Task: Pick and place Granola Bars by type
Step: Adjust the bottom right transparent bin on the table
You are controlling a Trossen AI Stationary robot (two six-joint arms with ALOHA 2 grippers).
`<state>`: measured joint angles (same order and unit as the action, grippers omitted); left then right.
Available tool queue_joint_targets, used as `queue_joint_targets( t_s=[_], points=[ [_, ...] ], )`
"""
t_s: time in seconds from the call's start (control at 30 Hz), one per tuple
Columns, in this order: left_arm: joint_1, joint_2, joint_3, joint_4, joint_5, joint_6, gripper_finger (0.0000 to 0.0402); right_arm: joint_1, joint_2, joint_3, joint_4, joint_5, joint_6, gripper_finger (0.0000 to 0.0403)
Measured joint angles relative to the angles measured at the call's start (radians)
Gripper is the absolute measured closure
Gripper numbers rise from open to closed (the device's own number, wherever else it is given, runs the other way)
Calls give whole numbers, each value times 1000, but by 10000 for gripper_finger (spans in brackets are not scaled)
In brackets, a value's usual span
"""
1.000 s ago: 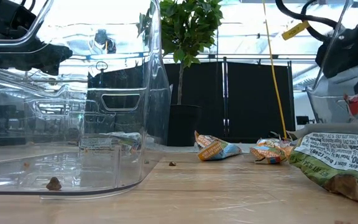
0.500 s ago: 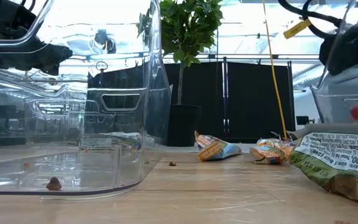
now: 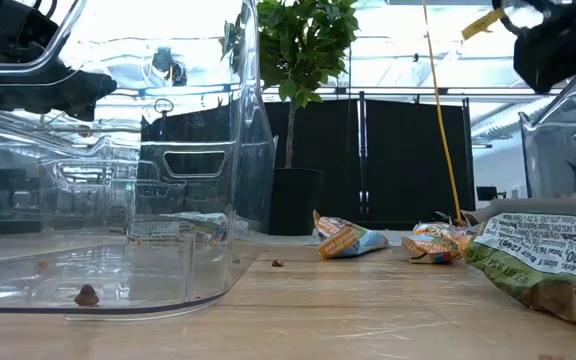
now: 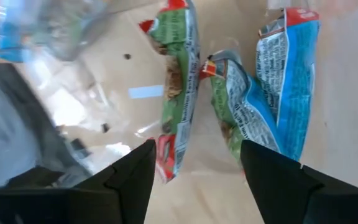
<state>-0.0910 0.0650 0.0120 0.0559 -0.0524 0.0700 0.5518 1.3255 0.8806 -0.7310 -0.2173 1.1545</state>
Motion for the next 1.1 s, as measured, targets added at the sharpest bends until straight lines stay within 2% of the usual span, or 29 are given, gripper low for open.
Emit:
queue_joint_targets(
  t_s=[0.23,0.4,0.53,0.7,0.8,0.9,0.97,1.1],
  points=[
    [0,0,0,0,0,0,344,0,-90,0,8,15,15,177],
    [0,0,0,0,0,0,344,-1,-134,0,66,107,-44,177],
    [0,0,0,0,0,0,344,-8,-151,0,169,216,-170,177],
    [0,0,0,0,0,0,344,-26,-147,0,302,414,-372,177],
    [0,0,0,0,0,0,344,-41,-138,0,348,482,-469,177],
    [0,0,0,0,0,0,344,-63,-137,0,362,474,-516,181],
    [0,0,0,0,0,0,344,-83,-130,0,353,424,-519,196],
    [0,0,0,0,0,0,344,-113,-63,0,361,293,-510,272]
  ],
)
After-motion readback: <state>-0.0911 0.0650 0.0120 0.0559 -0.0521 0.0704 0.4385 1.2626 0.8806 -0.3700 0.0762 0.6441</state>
